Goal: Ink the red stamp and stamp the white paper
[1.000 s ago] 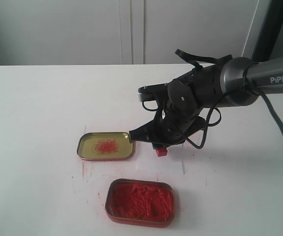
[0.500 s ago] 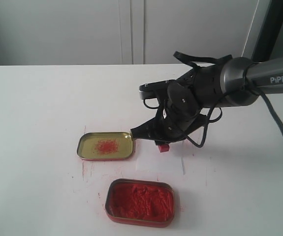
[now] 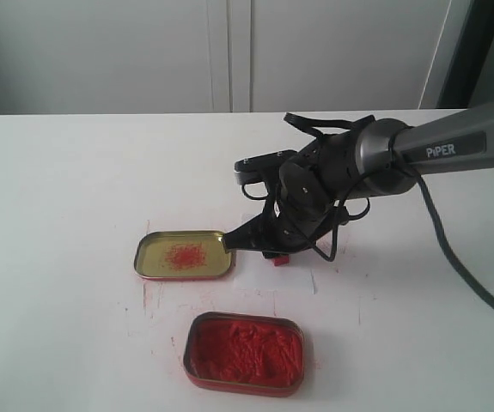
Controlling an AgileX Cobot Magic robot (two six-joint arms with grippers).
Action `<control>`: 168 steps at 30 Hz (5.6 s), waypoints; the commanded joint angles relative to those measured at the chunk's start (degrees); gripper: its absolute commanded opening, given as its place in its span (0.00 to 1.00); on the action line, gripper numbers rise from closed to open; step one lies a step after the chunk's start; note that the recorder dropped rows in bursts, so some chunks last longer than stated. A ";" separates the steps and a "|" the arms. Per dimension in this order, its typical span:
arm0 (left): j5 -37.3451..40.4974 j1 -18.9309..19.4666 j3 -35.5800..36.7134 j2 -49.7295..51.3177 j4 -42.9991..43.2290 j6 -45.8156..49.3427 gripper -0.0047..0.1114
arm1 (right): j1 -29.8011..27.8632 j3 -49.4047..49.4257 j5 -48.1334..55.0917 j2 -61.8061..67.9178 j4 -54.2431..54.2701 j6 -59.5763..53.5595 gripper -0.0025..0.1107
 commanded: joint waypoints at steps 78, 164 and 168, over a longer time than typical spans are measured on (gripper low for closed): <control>-0.25 -0.28 0.10 -0.02 -0.33 -0.22 0.04 | 2.46 3.05 1.71 -14.30 9.19 -2.79 0.02; -0.25 -0.28 0.10 -0.02 -0.33 -0.22 0.04 | -14.78 -3.01 -0.70 5.68 112.40 -85.72 0.18; -0.25 -0.28 0.10 -0.02 -0.33 -0.22 0.04 | -14.78 -3.01 -1.16 5.68 112.40 -84.63 0.21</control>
